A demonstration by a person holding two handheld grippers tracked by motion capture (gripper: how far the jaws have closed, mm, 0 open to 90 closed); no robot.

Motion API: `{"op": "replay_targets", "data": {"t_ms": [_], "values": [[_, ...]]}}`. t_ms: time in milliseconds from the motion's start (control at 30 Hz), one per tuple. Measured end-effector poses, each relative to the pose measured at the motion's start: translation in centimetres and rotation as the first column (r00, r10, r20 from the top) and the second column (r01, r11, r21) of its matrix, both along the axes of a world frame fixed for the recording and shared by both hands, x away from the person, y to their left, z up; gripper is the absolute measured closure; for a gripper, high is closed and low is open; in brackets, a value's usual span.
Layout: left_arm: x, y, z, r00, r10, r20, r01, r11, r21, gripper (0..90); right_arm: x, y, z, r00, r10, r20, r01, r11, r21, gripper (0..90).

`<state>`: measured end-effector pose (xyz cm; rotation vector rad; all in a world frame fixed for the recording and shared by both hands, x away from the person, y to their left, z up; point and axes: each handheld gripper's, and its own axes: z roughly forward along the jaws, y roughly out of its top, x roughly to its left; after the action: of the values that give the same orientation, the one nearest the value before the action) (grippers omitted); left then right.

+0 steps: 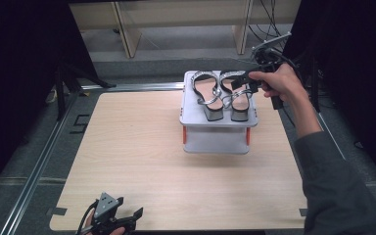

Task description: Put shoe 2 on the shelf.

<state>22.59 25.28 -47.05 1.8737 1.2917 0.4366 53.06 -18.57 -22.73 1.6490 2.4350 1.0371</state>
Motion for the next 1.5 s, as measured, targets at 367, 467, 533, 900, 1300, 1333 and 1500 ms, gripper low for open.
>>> {"op": "replay_targets", "data": {"t_ms": [367,467,533,900,1300,1333,1500], "values": [[0.0,0.0,-0.2,1.0000,-0.007,-0.006,0.007,0.9996,0.027,19.0,-6.0,-5.0,-0.7,0.9965,0.053,0.065,-0.056,0.997,0.050,22.1],[-0.2,0.0,-0.2,1.0000,0.004,0.001,-0.004,1.0000,0.004,19.0,-7.5,-5.8,-1.9,0.9951,0.070,0.071,-0.073,0.997,0.040,22.0],[-0.2,0.1,-0.2,1.0000,0.004,0.002,-0.004,1.0000,0.003,19.0,-8.8,-6.1,-3.5,0.9941,0.080,0.073,-0.082,0.996,0.030,21.7],[-0.2,0.1,-0.2,1.0000,0.001,0.002,-0.001,1.0000,0.005,19.0,-12.6,-6.0,-9.2,0.9821,0.138,0.129,-0.141,0.990,0.018,21.4],[-0.1,0.1,-0.3,1.0000,-0.002,0.001,0.002,0.9997,0.025,18.8,-16.1,-3.9,-14.8,0.9654,0.201,0.165,-0.203,0.979,-0.006,21.7],[-0.1,0.1,-0.3,1.0000,-0.002,0.000,0.002,0.9997,0.026,18.8,-16.1,-3.9,-14.8,0.9654,0.201,0.165,-0.203,0.979,-0.006,21.7],[-0.1,0.0,-0.3,1.0000,-0.005,-0.006,0.005,0.9994,0.033,18.2,-17.3,-3.1,-16.2,0.9501,0.239,0.200,-0.240,0.971,-0.022,21.5]]}}
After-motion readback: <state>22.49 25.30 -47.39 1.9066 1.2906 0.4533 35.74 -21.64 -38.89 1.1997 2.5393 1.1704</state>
